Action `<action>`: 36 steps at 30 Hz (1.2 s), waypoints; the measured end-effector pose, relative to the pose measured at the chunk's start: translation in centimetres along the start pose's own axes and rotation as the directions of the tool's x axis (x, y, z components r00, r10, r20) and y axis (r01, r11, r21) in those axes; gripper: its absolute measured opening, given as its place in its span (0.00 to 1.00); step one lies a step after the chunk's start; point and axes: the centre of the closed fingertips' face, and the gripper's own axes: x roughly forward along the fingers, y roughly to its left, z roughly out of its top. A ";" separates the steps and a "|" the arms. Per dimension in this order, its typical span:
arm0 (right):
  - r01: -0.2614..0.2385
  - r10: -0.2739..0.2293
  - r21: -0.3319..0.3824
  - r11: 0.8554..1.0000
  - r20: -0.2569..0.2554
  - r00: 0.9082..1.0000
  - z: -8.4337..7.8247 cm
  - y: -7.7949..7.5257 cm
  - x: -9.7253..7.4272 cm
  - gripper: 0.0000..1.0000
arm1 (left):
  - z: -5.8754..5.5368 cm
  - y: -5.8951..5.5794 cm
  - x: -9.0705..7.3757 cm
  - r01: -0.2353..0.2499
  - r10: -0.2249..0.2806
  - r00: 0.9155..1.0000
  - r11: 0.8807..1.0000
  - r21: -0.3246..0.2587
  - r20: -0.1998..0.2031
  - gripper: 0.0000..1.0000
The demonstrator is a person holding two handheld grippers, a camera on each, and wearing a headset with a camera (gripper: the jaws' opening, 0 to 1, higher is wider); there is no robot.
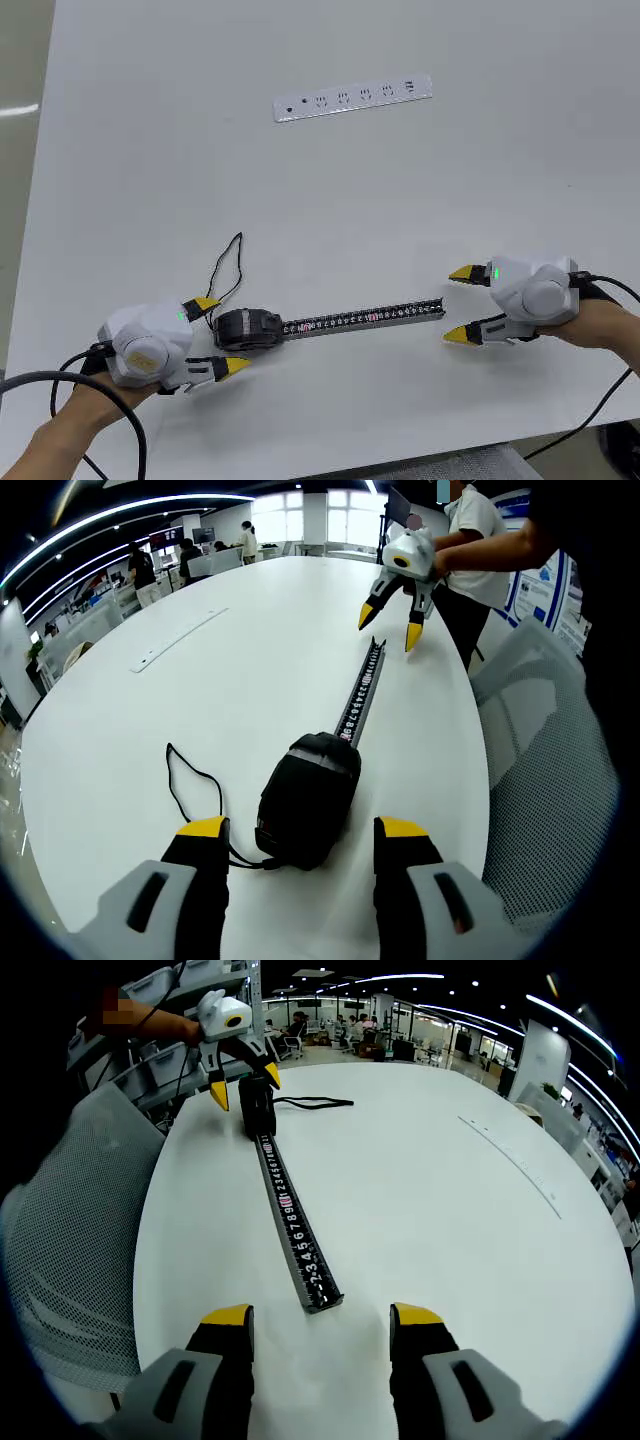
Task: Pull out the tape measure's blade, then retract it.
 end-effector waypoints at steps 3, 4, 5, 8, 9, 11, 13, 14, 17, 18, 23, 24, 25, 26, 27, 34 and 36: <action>0.018 -0.018 0.024 1.000 -0.003 1.000 -0.2 0.3 -0.1 0.58 | -0.1 -0.2 -0.3 -0.021 0.021 1.000 0.999 -0.032 0.002 0.61; 0.026 -0.026 0.028 0.999 0.000 1.000 -0.2 0.3 -0.2 0.59 | -0.1 -0.2 -0.3 -0.028 0.029 1.000 0.999 -0.037 0.007 0.63; 0.033 -0.034 0.039 0.999 0.009 0.999 -0.1 0.5 -0.3 0.59 | -0.2 -0.3 -0.4 -0.035 0.036 0.999 0.998 -0.044 0.013 0.64; 0.053 -0.055 0.071 0.996 0.020 0.998 0.0 0.7 -0.6 0.62 | -0.3 -0.7 -0.5 -0.043 0.044 0.999 0.996 -0.078 0.019 0.68; 0.062 -0.064 0.079 0.995 0.022 0.998 0.0 0.7 -0.8 0.64 | -0.3 -0.9 -0.5 -0.044 0.046 0.999 0.995 -0.085 0.021 0.69; 0.078 -0.082 0.102 0.992 0.033 0.996 0.2 0.9 -1.0 0.66 | -0.3 -1.1 -0.7 -0.057 0.061 0.998 0.993 -0.105 0.027 0.72; 0.093 -0.098 0.126 0.988 0.039 0.994 0.2 1.0 -1.3 0.67 | -0.3 -1.4 -0.9 -0.061 0.065 0.997 0.991 -0.116 0.033 0.74; 0.102 -0.108 0.133 0.986 0.044 0.993 0.3 1.1 -1.5 0.68 | -0.3 -1.6 -0.9 -0.062 0.067 0.997 0.991 -0.121 0.034 0.75; 0.140 -0.151 0.173 0.975 0.055 0.987 0.5 1.3 -2.0 0.71 | -0.2 -2.2 -1.3 -0.069 0.078 0.996 0.986 -0.149 0.053 0.78; 0.148 -0.161 0.176 0.973 0.062 0.985 0.6 1.4 -2.2 0.72 | -0.1 -2.3 -1.5 -0.078 0.087 0.995 0.985 -0.152 0.055 0.79; 0.198 -0.220 0.221 0.955 0.084 0.972 0.9 1.8 -3.0 0.78 | 0.1 -3.0 -2.3 -0.104 0.120 0.990 0.978 -0.182 0.080 0.84; 0.203 -0.227 0.226 0.953 0.084 0.970 1.0 1.9 -3.1 0.79 | 0.0 -3.1 -2.4 -0.110 0.127 0.989 0.976 -0.186 0.080 0.84; 0.218 -0.244 0.236 0.947 0.088 0.966 1.0 1.9 -3.4 0.79 | 0.0 -3.1 -2.6 -0.124 0.143 0.986 0.972 -0.200 0.084 0.85; 0.224 -0.252 0.243 0.944 0.090 0.964 1.1 2.0 -3.5 0.80 | 0.1 -3.3 -2.7 -0.128 0.149 0.985 0.969 -0.211 0.088 0.86; 0.234 -0.264 0.251 0.939 0.094 0.960 1.1 2.1 -3.7 0.81 | 0.2 -3.4 -3.0 -0.135 0.160 0.983 0.966 -0.222 0.095 0.87; 0.278 -0.326 0.312 0.908 0.113 0.938 1.4 2.4 -5.2 0.85 | 0.5 -3.6 -4.0 -0.179 0.218 0.969 0.943 -0.281 0.117 0.93; 0.285 -0.335 0.319 0.904 0.115 0.935 1.4 2.7 -5.6 0.87 | 0.5 -3.6 -4.4 -0.197 0.240 0.963 0.938 -0.285 0.125 0.96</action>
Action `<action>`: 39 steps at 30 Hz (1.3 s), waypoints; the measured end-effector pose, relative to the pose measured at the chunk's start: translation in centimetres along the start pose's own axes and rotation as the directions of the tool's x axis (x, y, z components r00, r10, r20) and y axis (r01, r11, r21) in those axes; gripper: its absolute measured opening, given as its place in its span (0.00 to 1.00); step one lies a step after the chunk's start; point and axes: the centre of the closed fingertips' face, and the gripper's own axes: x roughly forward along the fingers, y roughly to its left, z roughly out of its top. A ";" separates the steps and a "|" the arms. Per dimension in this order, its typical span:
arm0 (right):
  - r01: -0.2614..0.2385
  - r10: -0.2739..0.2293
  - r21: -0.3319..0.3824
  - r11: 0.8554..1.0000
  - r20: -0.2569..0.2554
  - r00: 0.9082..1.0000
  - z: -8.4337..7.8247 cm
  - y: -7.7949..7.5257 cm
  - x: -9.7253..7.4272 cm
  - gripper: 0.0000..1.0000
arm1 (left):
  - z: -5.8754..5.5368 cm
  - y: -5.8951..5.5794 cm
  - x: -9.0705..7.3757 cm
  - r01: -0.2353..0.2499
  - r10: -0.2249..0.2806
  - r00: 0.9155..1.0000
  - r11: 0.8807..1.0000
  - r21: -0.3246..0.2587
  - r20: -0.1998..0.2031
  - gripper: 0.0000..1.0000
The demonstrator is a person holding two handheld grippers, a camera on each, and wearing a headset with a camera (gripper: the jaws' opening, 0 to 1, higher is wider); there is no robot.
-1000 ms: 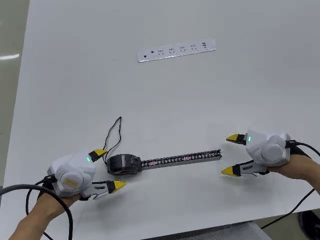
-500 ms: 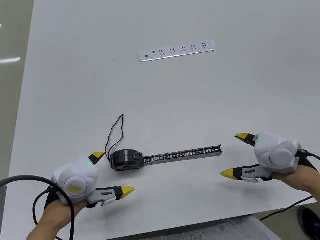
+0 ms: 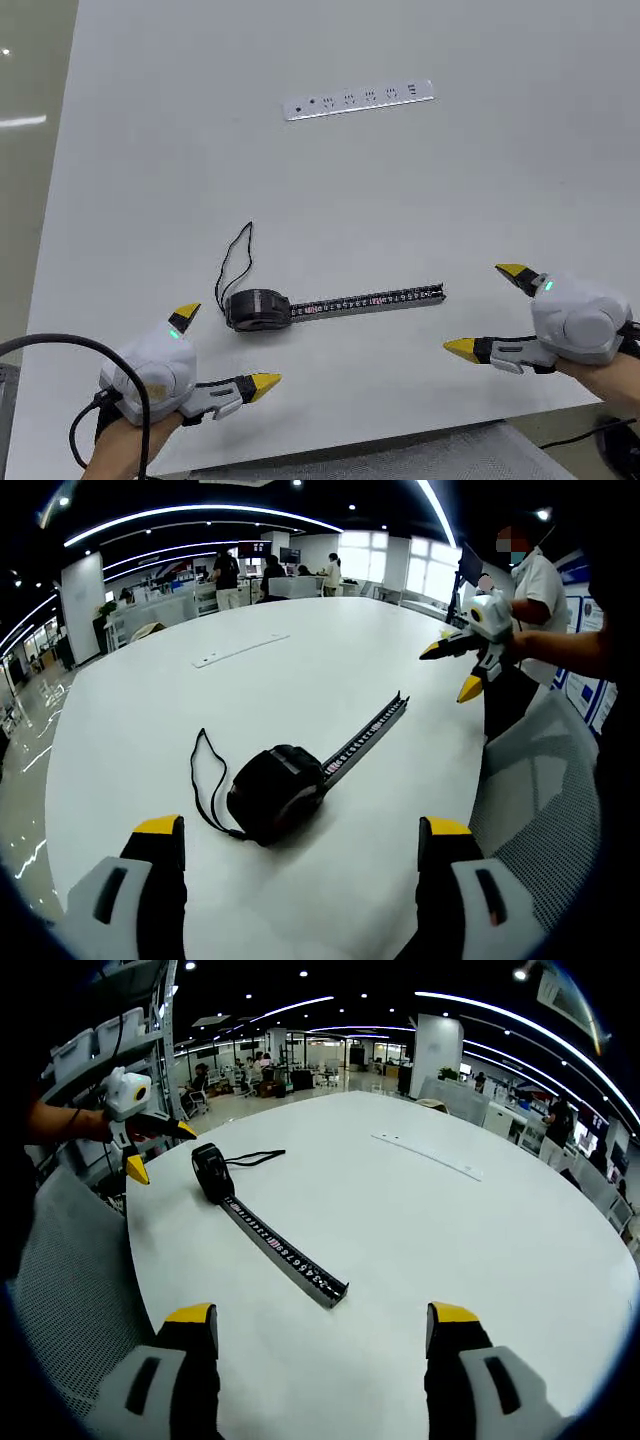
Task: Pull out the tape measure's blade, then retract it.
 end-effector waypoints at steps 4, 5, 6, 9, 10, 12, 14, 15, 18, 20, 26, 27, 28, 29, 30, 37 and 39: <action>0.020 -0.020 0.017 1.000 0.014 1.000 0.1 0.4 -0.8 0.90 | 0.0 0.3 -0.6 -0.025 0.026 1.000 1.000 -0.015 0.005 0.97; 0.023 -0.024 0.020 1.000 0.016 1.000 0.0 0.5 -1.0 0.90 | 0.1 0.3 -0.7 -0.031 0.031 0.999 0.999 -0.017 0.010 0.98; 0.026 -0.027 0.025 0.999 0.022 0.999 0.0 0.6 -1.1 0.91 | 0.2 0.3 -0.8 -0.033 0.033 0.999 0.999 -0.018 0.012 0.98; 0.029 -0.030 0.037 0.999 0.028 0.999 0.1 0.9 -1.4 0.93 | 0.2 0.4 -0.9 -0.039 0.039 0.999 0.999 -0.021 0.012 0.99; 0.029 -0.030 0.036 0.999 0.029 0.999 0.1 1.0 -1.4 0.93 | 0.3 0.4 -0.9 -0.038 0.039 0.999 0.999 -0.021 0.012 0.99; 0.030 -0.031 0.036 0.999 0.029 0.999 0.1 1.0 -1.5 0.93 | 0.3 0.4 -1.0 -0.044 0.044 0.999 0.999 -0.023 0.010 0.99; 0.031 -0.032 0.039 0.999 0.028 0.999 0.1 1.0 -1.6 0.93 | 0.3 0.4 -1.0 -0.047 0.048 0.999 0.998 -0.028 0.010 0.99; 0.030 -0.032 0.042 0.999 0.030 0.999 0.2 1.0 -1.7 0.93 | 0.3 0.3 -1.0 -0.046 0.047 0.999 0.998 -0.032 0.011 0.99; 0.031 -0.033 0.044 0.999 0.035 0.999 0.2 1.1 -1.8 0.94 | 0.2 0.2 -1.1 -0.049 0.050 0.999 0.998 -0.039 0.011 0.99; 0.034 -0.036 0.042 0.999 0.036 0.999 0.3 1.1 -1.9 0.94 | 0.2 0.2 -1.2 -0.053 0.054 0.998 0.998 -0.040 0.010 0.99; 0.037 -0.039 0.052 0.998 0.042 0.998 0.5 1.3 -2.2 0.94 | 0.3 0.4 -1.6 -0.070 0.071 0.997 0.996 -0.056 0.017 0.99; 0.038 -0.041 0.056 0.998 0.042 0.998 0.4 1.3 -2.2 0.94 | 0.3 0.4 -1.7 -0.070 0.071 0.997 0.996 -0.056 0.018 0.99; 0.039 -0.041 0.057 0.998 0.043 0.998 0.4 1.4 -2.2 0.94 | 0.3 0.5 -1.7 -0.073 0.074 0.997 0.996 -0.056 0.019 0.99; 0.039 -0.042 0.058 0.998 0.047 0.998 0.5 1.4 -2.2 0.94 | 0.3 0.5 -1.7 -0.074 0.075 0.997 0.996 -0.055 0.018 0.99; 0.038 -0.041 0.059 0.998 0.046 0.998 0.4 1.4 -2.2 0.94 | 0.2 0.5 -1.7 -0.074 0.075 0.997 0.996 -0.055 0.018 0.99; 0.040 -0.043 0.065 0.997 0.043 0.998 0.3 1.6 -2.3 0.94 | 0.3 0.5 -1.7 -0.074 0.076 0.997 0.995 -0.065 0.020 0.99; 0.039 -0.042 0.065 0.997 0.043 0.998 0.3 1.6 -2.3 0.94 | 0.3 0.5 -1.6 -0.079 0.080 0.997 0.995 -0.065 0.020 0.99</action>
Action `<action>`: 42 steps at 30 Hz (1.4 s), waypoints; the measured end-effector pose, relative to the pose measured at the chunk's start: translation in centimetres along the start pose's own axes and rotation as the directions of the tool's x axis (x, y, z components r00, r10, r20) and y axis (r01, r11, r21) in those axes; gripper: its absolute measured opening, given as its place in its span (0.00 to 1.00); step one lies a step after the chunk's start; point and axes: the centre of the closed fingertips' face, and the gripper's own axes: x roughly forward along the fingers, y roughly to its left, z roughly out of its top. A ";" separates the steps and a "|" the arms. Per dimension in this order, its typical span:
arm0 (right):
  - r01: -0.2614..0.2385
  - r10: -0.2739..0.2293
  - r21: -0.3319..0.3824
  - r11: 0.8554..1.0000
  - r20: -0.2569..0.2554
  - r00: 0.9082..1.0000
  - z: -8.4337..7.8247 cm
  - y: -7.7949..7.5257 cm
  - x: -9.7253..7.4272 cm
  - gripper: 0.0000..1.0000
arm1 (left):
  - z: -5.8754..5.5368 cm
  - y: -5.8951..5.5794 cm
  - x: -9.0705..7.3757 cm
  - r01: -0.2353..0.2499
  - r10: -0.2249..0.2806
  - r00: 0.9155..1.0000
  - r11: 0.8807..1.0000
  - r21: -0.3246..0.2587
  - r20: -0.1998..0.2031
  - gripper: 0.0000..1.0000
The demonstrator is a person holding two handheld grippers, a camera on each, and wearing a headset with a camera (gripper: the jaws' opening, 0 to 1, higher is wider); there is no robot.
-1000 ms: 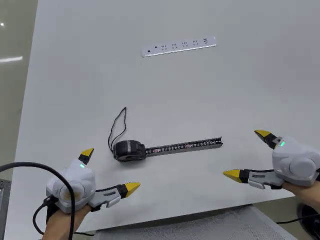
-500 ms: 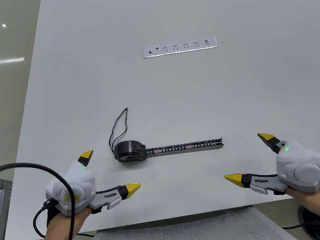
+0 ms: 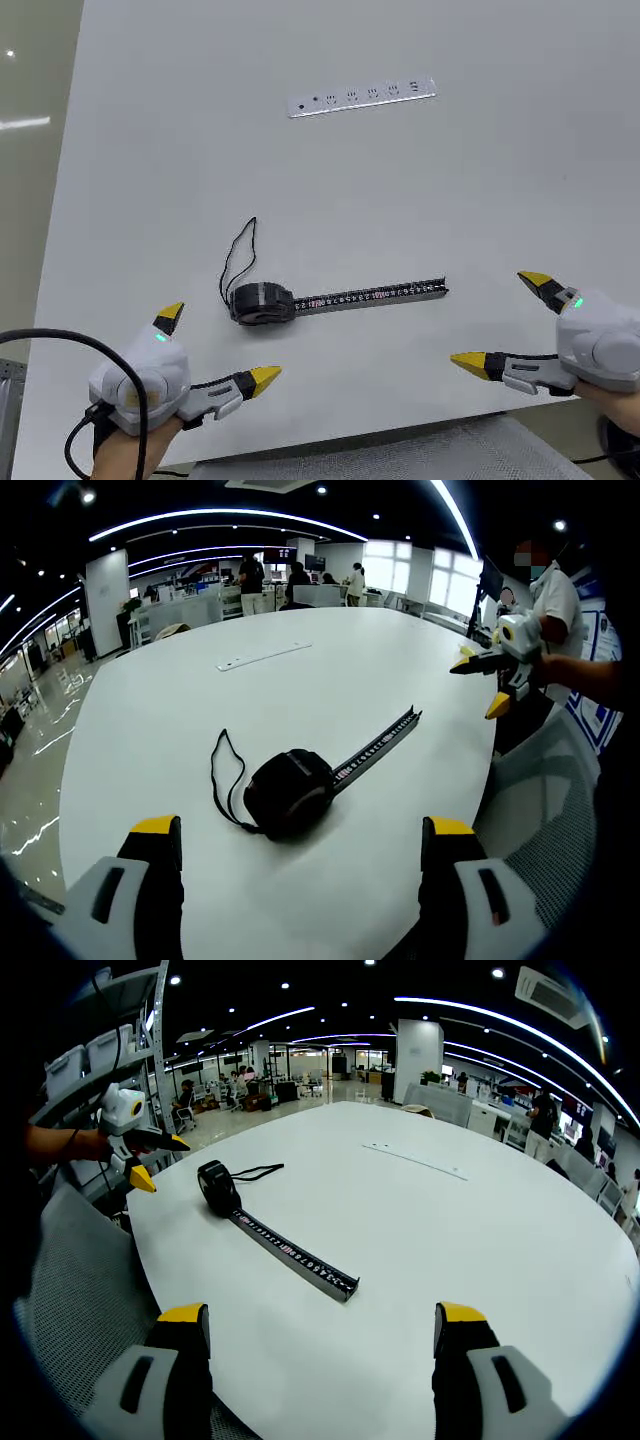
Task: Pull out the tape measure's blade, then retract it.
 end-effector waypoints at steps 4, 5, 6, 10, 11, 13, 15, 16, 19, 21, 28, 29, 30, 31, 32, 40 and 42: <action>0.002 -0.002 0.001 1.000 -0.001 1.000 -0.1 -0.1 0.0 0.94 | 0.2 0.0 0.0 -0.008 0.008 1.000 1.000 -0.009 0.007 0.99; 0.003 -0.003 0.002 1.000 -0.003 1.000 -0.1 -0.1 0.0 0.94 | 0.2 0.0 0.1 -0.013 0.013 1.000 1.000 -0.013 0.007 0.99; 0.003 -0.003 0.001 1.000 -0.003 1.000 -0.1 -0.1 0.0 0.94 | 0.2 -0.1 0.1 -0.013 0.013 1.000 1.000 -0.017 0.008 0.99; -0.001 0.001 -0.004 1.000 -0.001 1.000 -0.1 0.1 0.0 0.93 | 0.0 -0.5 0.4 -0.024 0.024 1.000 0.999 -0.029 -0.002 0.99; -0.002 0.002 -0.004 1.000 -0.001 1.000 -0.1 0.1 0.0 0.93 | -0.1 -0.5 0.5 -0.029 0.028 1.000 0.999 -0.030 -0.005 0.99; -0.003 0.003 -0.001 1.000 -0.003 1.000 -0.1 0.1 0.1 0.93 | 0.0 -0.5 0.7 -0.046 0.046 0.999 0.998 -0.042 -0.003 0.98; -0.004 0.004 -0.003 1.000 -0.005 1.000 -0.2 0.2 0.1 0.93 | 0.1 -0.6 0.8 -0.061 0.061 0.998 0.997 -0.057 -0.006 0.97; -0.003 0.003 -0.003 1.000 -0.005 1.000 -0.2 0.2 0.1 0.93 | 0.1 -0.5 0.8 -0.073 0.073 0.997 0.995 -0.063 -0.012 0.97; -0.005 0.005 -0.001 1.000 -0.007 1.000 -0.2 0.2 0.2 0.92 | 0.1 -0.6 1.0 -0.094 0.093 0.996 0.993 -0.069 -0.014 0.96; -0.007 0.007 -0.003 1.000 -0.008 1.000 -0.2 0.3 0.3 0.92 | 0.2 -0.6 1.0 -0.104 0.104 0.995 0.991 -0.082 -0.010 0.96; -0.016 0.016 -0.010 1.000 -0.004 1.000 -0.3 0.3 0.6 0.89 | 0.2 -0.6 1.6 -0.134 0.134 0.991 0.984 -0.116 -0.013 0.95; -0.022 0.021 -0.011 1.000 -0.003 1.000 -0.3 0.4 0.6 0.87 | 0.2 -0.6 1.7 -0.137 0.137 0.991 0.983 -0.119 -0.012 0.95; -0.027 0.027 -0.016 1.000 0.000 1.000 -0.3 0.4 0.7 0.86 | 0.2 -0.6 1.8 -0.143 0.143 0.990 0.982 -0.124 -0.013 0.95; -0.029 0.029 -0.019 0.999 -0.001 1.000 -0.3 0.3 0.7 0.86 | 0.1 -0.6 1.8 -0.147 0.146 0.989 0.981 -0.125 -0.016 0.94; -0.035 0.035 -0.027 0.999 -0.001 0.999 -0.4 0.4 0.8 0.85 | 0.1 -0.6 1.9 -0.151 0.150 0.988 0.980 -0.131 -0.022 0.94; -0.077 0.077 -0.093 0.993 0.001 0.997 -0.5 0.4 1.3 0.76 | 0.0 -0.1 2.1 -0.193 0.191 0.981 0.968 -0.158 -0.031 0.91; -0.088 0.088 -0.106 0.990 0.002 0.996 -0.5 0.4 1.5 0.75 | 0.1 0.1 2.0 -0.206 0.204 0.979 0.965 -0.163 -0.029 0.91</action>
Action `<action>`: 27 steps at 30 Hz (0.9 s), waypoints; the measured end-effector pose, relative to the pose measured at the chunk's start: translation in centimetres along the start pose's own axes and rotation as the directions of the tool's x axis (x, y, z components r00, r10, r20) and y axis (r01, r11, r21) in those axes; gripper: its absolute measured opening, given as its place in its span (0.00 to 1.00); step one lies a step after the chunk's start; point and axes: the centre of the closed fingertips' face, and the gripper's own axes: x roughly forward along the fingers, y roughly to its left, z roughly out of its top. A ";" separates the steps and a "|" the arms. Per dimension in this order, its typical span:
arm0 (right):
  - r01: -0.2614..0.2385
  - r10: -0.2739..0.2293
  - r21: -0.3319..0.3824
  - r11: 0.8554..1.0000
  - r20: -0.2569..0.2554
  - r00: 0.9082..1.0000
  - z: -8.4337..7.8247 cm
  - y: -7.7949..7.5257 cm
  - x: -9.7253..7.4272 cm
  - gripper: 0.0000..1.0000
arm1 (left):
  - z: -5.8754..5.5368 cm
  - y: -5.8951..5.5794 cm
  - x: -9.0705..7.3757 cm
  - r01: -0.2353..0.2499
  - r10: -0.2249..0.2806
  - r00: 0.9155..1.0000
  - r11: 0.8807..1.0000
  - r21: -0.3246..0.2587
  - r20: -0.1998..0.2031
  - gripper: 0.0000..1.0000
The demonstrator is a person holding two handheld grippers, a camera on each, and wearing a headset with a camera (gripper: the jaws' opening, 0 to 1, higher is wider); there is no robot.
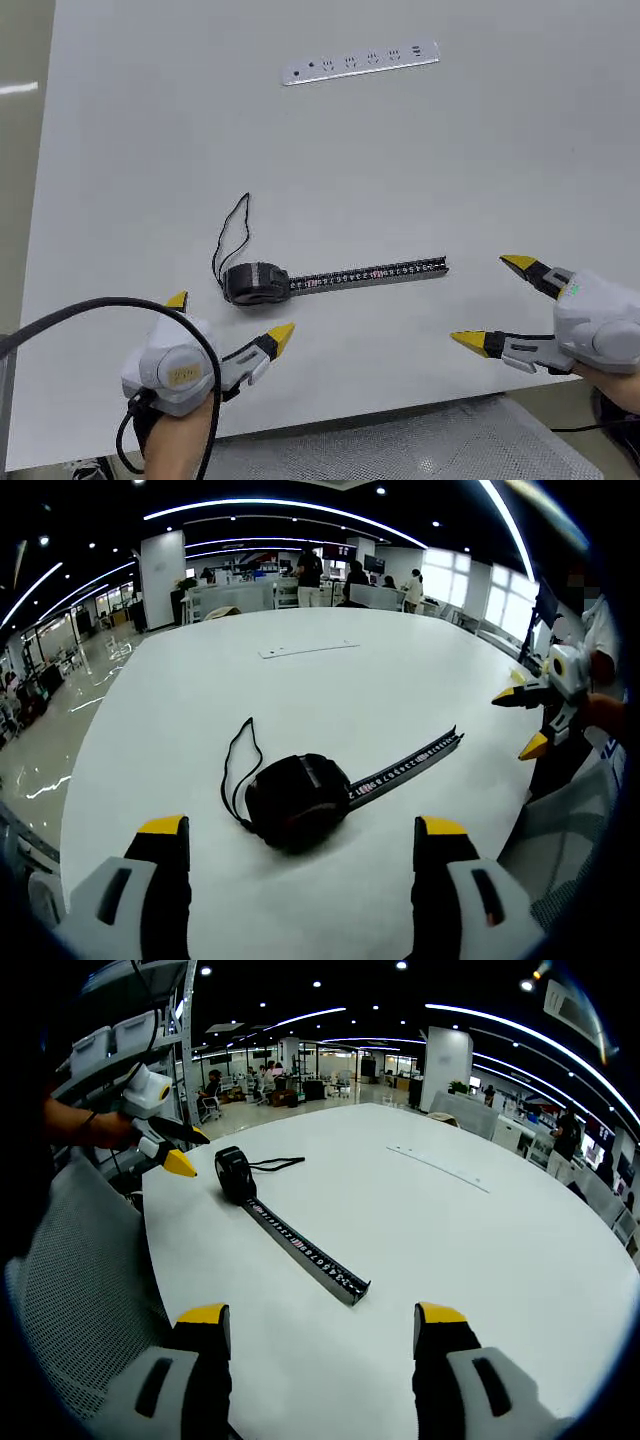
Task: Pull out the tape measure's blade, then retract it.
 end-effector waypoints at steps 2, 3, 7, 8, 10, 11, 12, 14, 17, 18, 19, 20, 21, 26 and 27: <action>-0.010 0.010 -0.018 1.000 0.002 1.000 0.0 0.0 0.1 0.73 | 0.1 0.1 0.0 -0.008 0.008 1.000 1.000 -0.003 0.004 0.91; -0.017 0.017 -0.030 0.999 0.002 1.000 0.1 0.0 0.2 0.72 | 0.2 0.1 0.1 -0.009 0.009 1.000 1.000 -0.006 0.005 0.91; -0.038 0.038 -0.058 0.998 0.001 0.999 -0.1 -0.1 0.5 0.67 | 0.4 0.0 0.4 -0.011 0.011 1.000 1.000 -0.016 0.001 0.90; -0.047 0.047 -0.067 0.997 0.001 0.999 -0.1 -0.1 0.5 0.66 | 0.5 -0.1 0.5 -0.011 0.011 1.000 1.000 -0.021 0.001 0.90; -0.055 0.055 -0.082 0.995 -0.001 0.999 -0.2 -0.2 0.6 0.64 | 0.7 -0.2 0.7 -0.014 0.014 1.000 1.000 -0.019 0.002 0.90; -0.059 0.059 -0.087 0.994 -0.002 0.998 -0.2 -0.3 0.6 0.64 | 0.7 -0.2 0.8 -0.015 0.015 1.000 1.000 -0.018 0.003 0.90; -0.061 0.061 -0.091 0.994 -0.003 0.998 -0.2 -0.4 0.7 0.63 | 0.7 -0.3 0.8 -0.016 0.016 1.000 1.000 -0.018 0.002 0.90; -0.073 0.073 -0.106 0.992 -0.002 0.997 -0.2 -0.5 0.8 0.61 | 0.8 -0.4 1.0 -0.015 0.015 1.000 1.000 -0.026 0.001 0.90; -0.091 0.091 -0.123 0.988 -0.005 0.996 -0.3 -0.6 1.0 0.59 | 0.8 -0.4 1.2 -0.022 0.022 1.000 0.999 -0.042 -0.003 0.89; -0.096 0.096 -0.129 0.987 -0.007 0.995 -0.3 -0.7 1.1 0.59 | 0.8 -0.4 1.2 -0.022 0.022 1.000 0.999 -0.048 -0.003 0.89; -0.100 0.100 -0.133 0.986 -0.009 0.995 -0.4 -0.8 1.2 0.58 | 0.8 -0.5 1.3 -0.023 0.022 1.000 0.998 -0.051 -0.003 0.88; -0.105 0.105 -0.137 0.985 -0.013 0.994 -0.5 -0.9 1.3 0.57 | 0.8 -0.5 1.3 -0.023 0.023 1.000 0.998 -0.054 -0.006 0.88; -0.111 0.110 -0.143 0.983 -0.014 0.994 -0.5 -1.0 1.4 0.56 | 0.8 -0.6 1.4 -0.024 0.024 1.000 0.998 -0.056 -0.006 0.87; -0.131 0.130 -0.167 0.977 -0.014 0.991 -0.3 -1.3 1.6 0.53 | 0.7 -0.6 1.6 -0.038 0.038 0.999 0.997 -0.066 -0.008 0.86; -0.135 0.134 -0.167 0.977 -0.017 0.991 -0.4 -1.3 1.7 0.52 | 0.7 -0.6 1.6 -0.040 0.039 0.999 0.997 -0.067 -0.008 0.86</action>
